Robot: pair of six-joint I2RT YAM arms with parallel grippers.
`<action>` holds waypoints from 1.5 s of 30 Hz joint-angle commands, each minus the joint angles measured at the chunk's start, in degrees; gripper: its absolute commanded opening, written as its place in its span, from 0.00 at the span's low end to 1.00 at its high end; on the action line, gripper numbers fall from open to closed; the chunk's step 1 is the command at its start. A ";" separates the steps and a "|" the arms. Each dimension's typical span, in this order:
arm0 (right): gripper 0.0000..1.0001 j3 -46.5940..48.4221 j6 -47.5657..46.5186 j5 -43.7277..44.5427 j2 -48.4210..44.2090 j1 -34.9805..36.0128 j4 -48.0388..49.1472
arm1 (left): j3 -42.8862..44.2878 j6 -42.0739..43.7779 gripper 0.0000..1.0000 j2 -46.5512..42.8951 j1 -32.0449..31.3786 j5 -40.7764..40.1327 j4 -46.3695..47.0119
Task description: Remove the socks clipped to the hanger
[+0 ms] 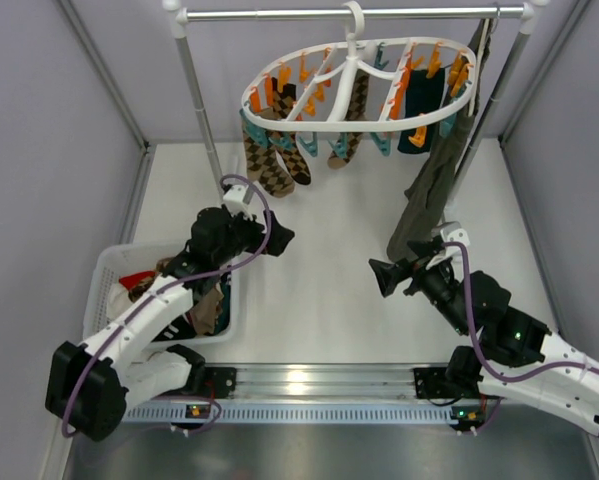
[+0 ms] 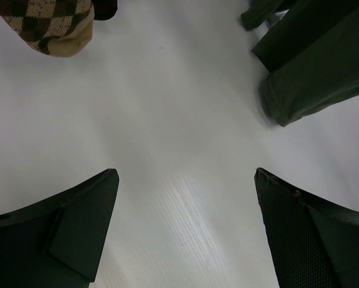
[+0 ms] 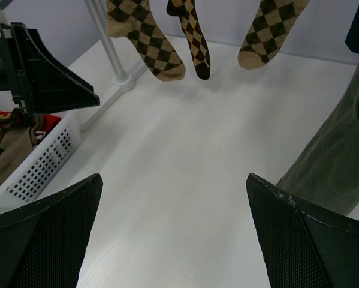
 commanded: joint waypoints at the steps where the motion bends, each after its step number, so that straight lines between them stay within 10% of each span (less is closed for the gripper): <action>1: 0.99 -0.19 -0.42 0.89 -0.46 -0.51 2.83 | 2.09 2.40 0.98 2.60 -0.22 1.23 7.60; 24: 0.99 -0.72 -0.94 0.62 0.15 -0.51 3.88 | 11.23 17.25 0.98 21.94 1.63 -15.38 22.36; 45: 1.00 0.07 -0.68 -5.26 4.64 -0.51 4.94 | 16.23 19.89 0.98 37.06 11.56 -3.88 41.00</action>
